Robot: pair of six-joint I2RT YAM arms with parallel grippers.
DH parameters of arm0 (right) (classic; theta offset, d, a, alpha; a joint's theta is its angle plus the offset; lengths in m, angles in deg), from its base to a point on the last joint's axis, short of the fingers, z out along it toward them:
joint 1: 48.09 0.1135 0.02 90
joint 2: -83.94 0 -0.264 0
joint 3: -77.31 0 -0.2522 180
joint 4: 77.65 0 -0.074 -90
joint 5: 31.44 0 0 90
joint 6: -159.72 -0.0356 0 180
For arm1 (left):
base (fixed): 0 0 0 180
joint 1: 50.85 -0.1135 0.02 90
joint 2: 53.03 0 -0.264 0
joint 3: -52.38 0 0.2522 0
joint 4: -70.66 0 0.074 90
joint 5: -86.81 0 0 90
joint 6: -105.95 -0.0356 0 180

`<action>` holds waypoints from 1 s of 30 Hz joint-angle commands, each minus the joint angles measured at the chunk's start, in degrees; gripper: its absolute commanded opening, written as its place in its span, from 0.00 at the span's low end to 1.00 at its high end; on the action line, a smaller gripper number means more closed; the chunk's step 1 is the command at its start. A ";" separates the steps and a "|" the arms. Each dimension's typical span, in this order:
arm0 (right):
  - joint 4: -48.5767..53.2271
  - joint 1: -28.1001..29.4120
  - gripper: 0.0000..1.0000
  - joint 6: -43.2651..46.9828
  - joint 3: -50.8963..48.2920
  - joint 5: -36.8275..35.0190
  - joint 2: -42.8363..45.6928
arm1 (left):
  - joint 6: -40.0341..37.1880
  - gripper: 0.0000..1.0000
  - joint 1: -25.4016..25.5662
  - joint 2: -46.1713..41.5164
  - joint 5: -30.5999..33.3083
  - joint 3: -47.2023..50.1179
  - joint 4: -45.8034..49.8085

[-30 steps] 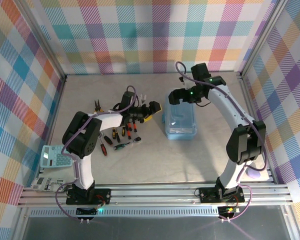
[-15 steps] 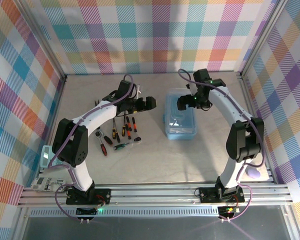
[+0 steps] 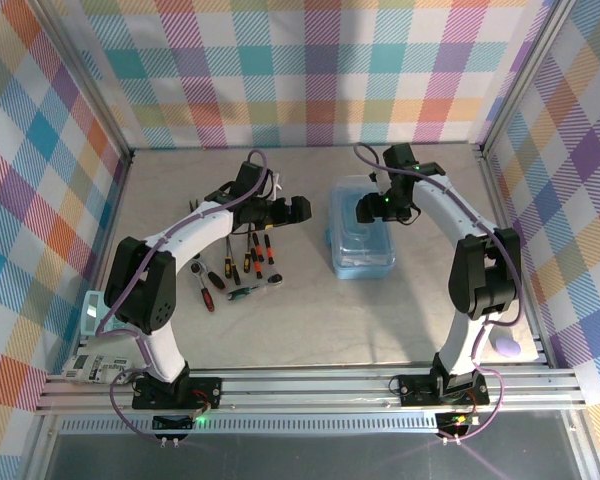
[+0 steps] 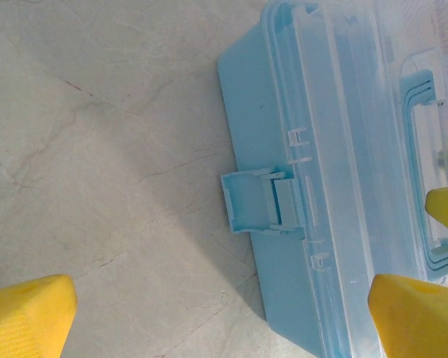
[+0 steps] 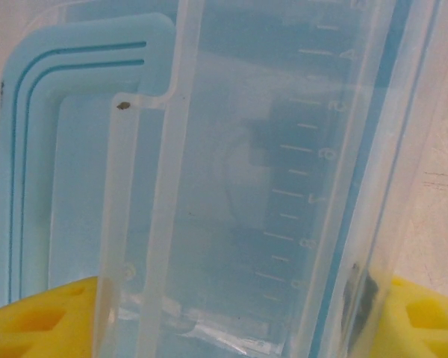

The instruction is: Pack the tool kit

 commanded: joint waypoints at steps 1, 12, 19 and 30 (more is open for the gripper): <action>0.20 0.22 0.59 0.92 -0.05 1.59 0.88 | -0.68 1.00 -0.20 0.20 0.06 -0.24 1.23; -16.45 -6.14 0.52 -2.54 -12.04 27.27 8.63 | -1.00 1.00 -0.22 0.82 -2.88 -2.99 -0.62; -29.50 -10.97 0.50 -6.10 -20.54 42.48 11.09 | 4.19 1.00 0.42 1.75 -11.31 -4.21 -12.03; -35.32 -14.01 0.49 -8.17 -23.82 50.07 11.56 | 9.56 1.00 4.23 6.06 -15.94 -6.81 -20.50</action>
